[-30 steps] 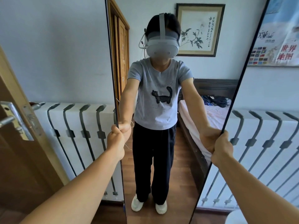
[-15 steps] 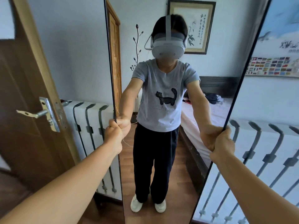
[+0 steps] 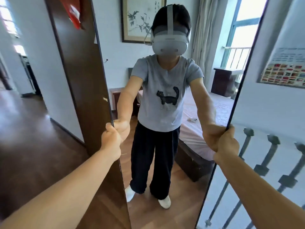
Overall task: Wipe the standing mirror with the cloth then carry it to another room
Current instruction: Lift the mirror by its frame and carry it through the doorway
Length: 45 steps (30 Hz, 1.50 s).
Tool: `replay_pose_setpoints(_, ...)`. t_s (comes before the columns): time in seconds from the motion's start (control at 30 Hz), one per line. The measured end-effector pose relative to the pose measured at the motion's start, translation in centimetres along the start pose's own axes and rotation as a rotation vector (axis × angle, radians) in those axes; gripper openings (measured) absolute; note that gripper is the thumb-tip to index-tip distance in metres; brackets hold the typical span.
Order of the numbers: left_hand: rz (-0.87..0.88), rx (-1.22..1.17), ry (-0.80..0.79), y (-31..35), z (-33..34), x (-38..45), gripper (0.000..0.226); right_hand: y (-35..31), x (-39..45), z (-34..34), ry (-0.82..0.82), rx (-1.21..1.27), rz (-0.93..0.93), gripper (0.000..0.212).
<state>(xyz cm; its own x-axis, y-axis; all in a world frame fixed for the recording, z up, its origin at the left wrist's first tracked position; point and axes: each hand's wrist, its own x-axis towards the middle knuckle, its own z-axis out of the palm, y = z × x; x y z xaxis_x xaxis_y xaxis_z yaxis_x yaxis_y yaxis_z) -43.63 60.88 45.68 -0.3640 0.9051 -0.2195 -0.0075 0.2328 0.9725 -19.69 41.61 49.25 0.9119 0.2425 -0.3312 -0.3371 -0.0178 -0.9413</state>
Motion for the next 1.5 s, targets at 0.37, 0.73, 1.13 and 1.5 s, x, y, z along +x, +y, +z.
replay_pose_setpoints(0.37, 0.046, -0.110, 0.156, 2.1, -19.9, 9.7, 0.058, 5.5, -13.5, 15.2, -0.273, -0.055, -0.008, 0.067)
replay_pose_setpoints(0.73, 0.128, -0.162, 0.322, 4.5, -46.1, 20.1, 0.053, 14.1, -35.0, 32.3, -0.530, -0.090, 0.024, 0.063)
replay_pose_setpoints(1.13, 0.109, -0.290, 0.703, 4.4, -68.3, 24.1, 0.055, 21.4, -56.3, 43.9, -0.886, -0.129, 0.071, 0.051)
replay_pose_setpoints(1.5, 0.154, -0.322, 1.052, 3.8, -81.5, 29.8, 0.054, 28.5, -70.1, 54.3, -1.146, -0.165, 0.060, 0.049)
